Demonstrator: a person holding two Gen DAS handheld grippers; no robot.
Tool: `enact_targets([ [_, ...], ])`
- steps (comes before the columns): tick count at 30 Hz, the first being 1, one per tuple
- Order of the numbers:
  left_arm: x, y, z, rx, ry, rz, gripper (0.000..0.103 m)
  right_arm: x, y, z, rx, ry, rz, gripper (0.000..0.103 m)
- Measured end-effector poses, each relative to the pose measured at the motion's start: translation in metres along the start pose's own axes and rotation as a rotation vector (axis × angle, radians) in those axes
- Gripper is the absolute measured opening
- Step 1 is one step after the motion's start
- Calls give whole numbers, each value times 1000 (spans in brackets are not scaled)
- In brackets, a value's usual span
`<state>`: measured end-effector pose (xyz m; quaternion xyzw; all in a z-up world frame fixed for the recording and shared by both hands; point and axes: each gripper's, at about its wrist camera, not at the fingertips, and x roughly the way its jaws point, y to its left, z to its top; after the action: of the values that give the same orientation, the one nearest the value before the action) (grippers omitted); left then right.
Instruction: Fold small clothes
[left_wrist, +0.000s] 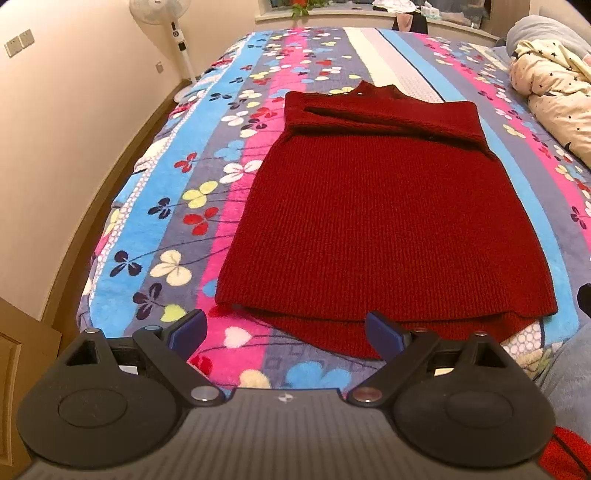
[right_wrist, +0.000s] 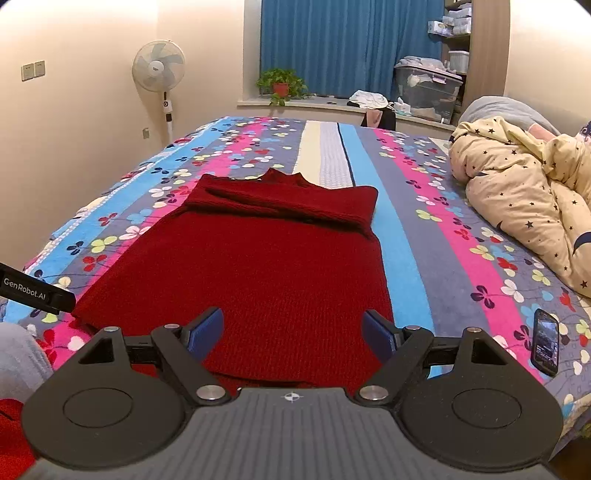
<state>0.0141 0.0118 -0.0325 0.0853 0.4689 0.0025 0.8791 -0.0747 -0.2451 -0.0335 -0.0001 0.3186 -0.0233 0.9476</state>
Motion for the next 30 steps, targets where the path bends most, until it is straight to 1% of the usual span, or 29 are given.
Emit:
enact_targets([
  [7, 0, 3, -1, -3, 0, 0, 95, -5, 5, 1, -17, -11, 1, 83],
  [12, 2, 4, -1, -4, 10, 12, 95, -4, 4, 2, -11, 0, -1, 83],
  [17, 11, 8, 3, -19, 31, 7, 95, -1, 7, 4, -15, 15, 1, 83],
  [21, 20, 11, 5, -9, 43, 24, 95, 2, 5, 6, -15, 24, 5, 83],
  [24, 29, 18, 9, -26, 47, 12, 95, 8, 0, 8, 0, 30, -3, 83],
  [26, 39, 25, 13, -33, 16, -25, 95, 15, -7, 10, 20, 39, -10, 83],
  [28, 58, 29, 19, 29, -44, -62, 95, 26, -19, 10, 33, 31, -10, 83],
  [29, 73, 31, 24, 62, -62, -65, 95, 35, -27, 10, 39, 23, -4, 84],
  [30, 91, 34, 31, 88, -56, -64, 95, 47, -37, 9, 46, 24, 2, 84],
])
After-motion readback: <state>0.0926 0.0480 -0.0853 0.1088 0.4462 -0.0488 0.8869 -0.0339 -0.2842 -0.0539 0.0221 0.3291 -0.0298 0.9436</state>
